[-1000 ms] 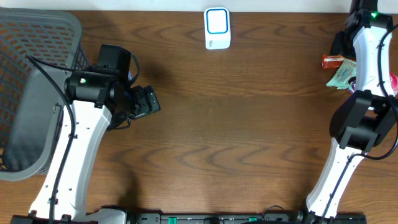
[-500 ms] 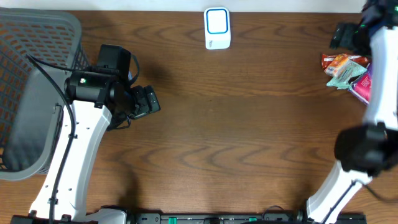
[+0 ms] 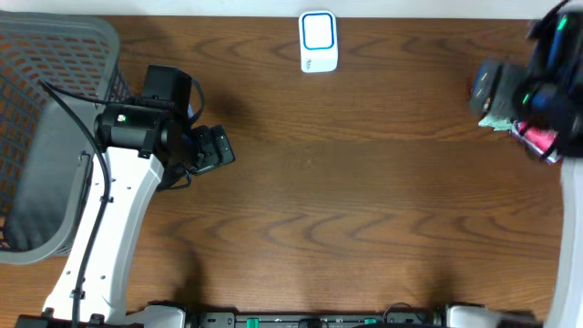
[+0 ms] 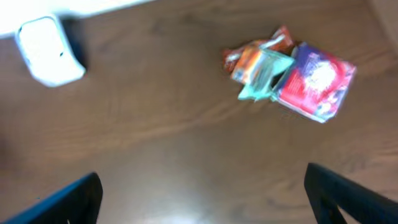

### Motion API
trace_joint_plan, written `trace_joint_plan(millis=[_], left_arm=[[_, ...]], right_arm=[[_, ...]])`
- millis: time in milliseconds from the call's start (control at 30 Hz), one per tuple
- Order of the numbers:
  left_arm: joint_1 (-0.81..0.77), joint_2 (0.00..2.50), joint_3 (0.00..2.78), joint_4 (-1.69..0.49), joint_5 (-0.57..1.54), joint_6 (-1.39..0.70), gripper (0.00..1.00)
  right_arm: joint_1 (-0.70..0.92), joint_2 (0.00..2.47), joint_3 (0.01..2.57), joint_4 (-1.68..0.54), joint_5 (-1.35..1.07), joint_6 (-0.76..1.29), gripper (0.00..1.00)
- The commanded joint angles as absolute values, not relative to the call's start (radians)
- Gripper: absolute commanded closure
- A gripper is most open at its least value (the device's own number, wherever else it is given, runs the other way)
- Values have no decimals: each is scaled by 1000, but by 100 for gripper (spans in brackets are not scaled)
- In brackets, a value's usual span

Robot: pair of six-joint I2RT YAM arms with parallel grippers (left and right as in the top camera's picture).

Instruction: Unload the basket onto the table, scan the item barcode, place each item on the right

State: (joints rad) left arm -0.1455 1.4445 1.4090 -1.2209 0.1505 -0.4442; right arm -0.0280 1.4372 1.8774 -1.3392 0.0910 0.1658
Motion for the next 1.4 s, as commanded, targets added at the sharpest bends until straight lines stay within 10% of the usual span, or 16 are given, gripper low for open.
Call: trace_joint_plan(millis=[0, 667, 1367], left_arm=[[-142, 1448, 1415, -1223, 141, -438, 2], [-142, 1448, 1415, -1223, 141, -438, 2], [-142, 1448, 1415, -1223, 141, -438, 2]], right_arm=[[43, 1226, 1596, -1259, 48, 141, 1], [131, 213, 942, -1037, 12, 134, 1], [131, 126, 939, -1146, -19, 191, 1]])
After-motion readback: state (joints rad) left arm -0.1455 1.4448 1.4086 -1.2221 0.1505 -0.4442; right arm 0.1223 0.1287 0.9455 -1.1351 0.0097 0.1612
